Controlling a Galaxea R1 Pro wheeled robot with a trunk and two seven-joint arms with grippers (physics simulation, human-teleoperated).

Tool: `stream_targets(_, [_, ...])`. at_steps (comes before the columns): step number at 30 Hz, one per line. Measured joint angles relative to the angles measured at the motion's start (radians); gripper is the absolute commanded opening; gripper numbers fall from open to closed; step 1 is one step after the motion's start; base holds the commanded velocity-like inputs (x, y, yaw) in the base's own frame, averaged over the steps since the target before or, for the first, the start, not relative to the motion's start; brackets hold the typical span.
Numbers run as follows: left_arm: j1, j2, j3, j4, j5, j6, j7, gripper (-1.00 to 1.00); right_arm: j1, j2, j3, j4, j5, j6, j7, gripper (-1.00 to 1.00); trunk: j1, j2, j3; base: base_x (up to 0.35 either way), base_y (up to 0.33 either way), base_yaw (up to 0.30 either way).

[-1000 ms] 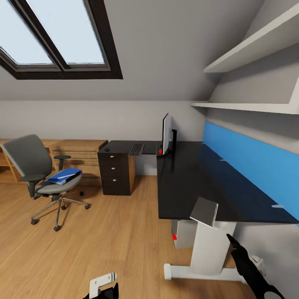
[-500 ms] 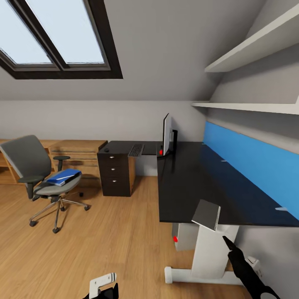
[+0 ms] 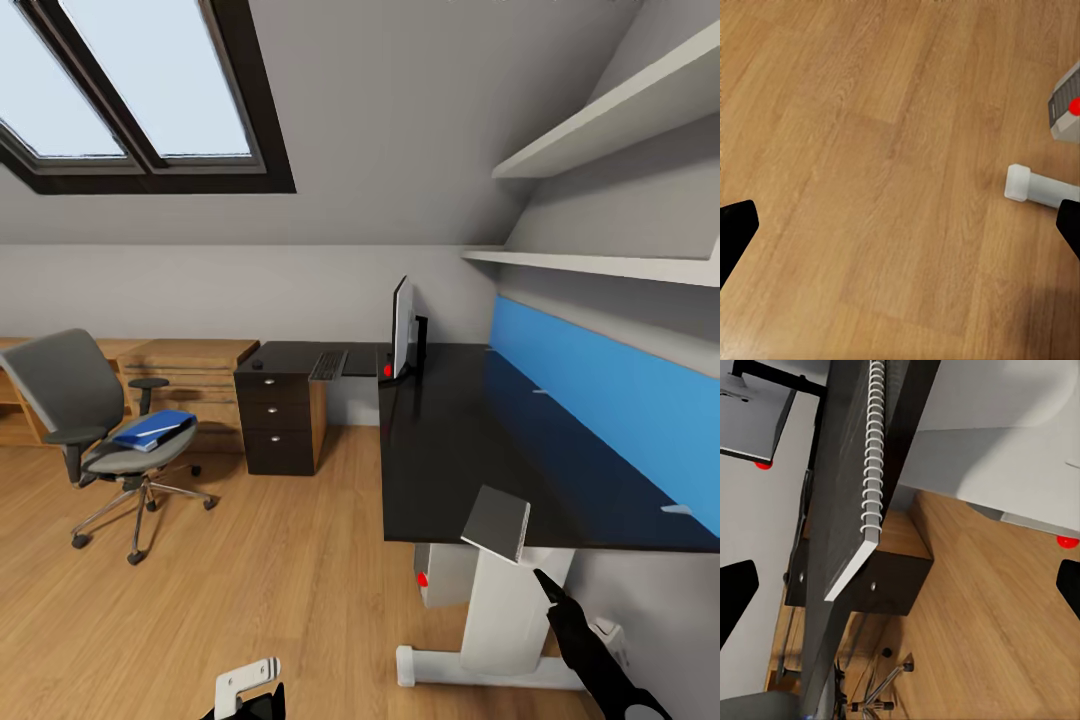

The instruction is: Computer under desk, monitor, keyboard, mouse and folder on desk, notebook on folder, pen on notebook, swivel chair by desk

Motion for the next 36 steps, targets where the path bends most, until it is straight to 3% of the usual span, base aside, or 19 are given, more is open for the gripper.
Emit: stream_targets(36, [0.0, 0.0, -0.001, 0.006, 0.002, -0.016, -0.002, 1.0, 0.0, -0.001, 0.0, -0.001, 0.001, 0.0, 0.001, 1.0, 0.0, 0.0, 0.0, 0.072, 0.033, 0.0])
